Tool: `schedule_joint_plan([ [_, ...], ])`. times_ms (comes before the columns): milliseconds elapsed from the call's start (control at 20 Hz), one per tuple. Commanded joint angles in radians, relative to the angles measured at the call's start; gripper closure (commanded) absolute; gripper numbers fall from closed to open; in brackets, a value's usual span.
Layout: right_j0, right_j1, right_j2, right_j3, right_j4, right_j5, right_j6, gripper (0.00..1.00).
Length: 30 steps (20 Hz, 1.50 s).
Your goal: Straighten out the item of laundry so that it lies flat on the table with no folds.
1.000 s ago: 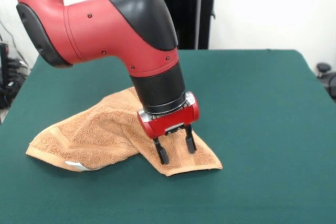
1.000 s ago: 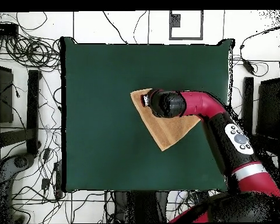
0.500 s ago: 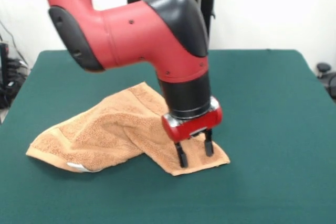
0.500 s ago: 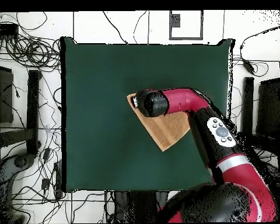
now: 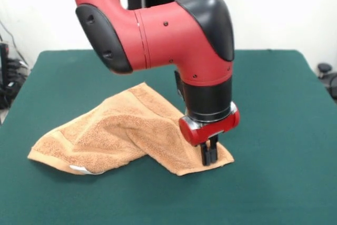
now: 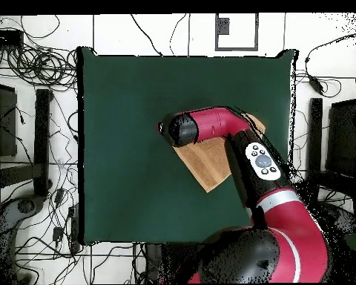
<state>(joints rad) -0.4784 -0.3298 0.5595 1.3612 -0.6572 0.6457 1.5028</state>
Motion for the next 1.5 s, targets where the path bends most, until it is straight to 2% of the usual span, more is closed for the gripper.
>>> schedule_joint_plan([
  [50,0.036,0.045,-0.042,-0.025,0.030,0.149,-0.024,1.00],
  [550,0.043,0.049,-0.047,-0.037,0.071,0.171,-0.003,1.00],
  [600,0.044,0.048,-0.046,-0.038,0.070,0.168,-0.005,0.00],
  [750,0.047,0.047,-0.062,-0.041,0.080,0.170,0.034,0.00],
  [850,0.036,0.043,-0.031,-0.032,0.072,0.179,-0.051,0.00],
  [1250,0.052,0.021,-0.074,0.029,0.090,0.188,0.022,0.00],
  [1500,0.065,0.026,-0.108,0.077,0.076,0.129,0.072,0.00],
])
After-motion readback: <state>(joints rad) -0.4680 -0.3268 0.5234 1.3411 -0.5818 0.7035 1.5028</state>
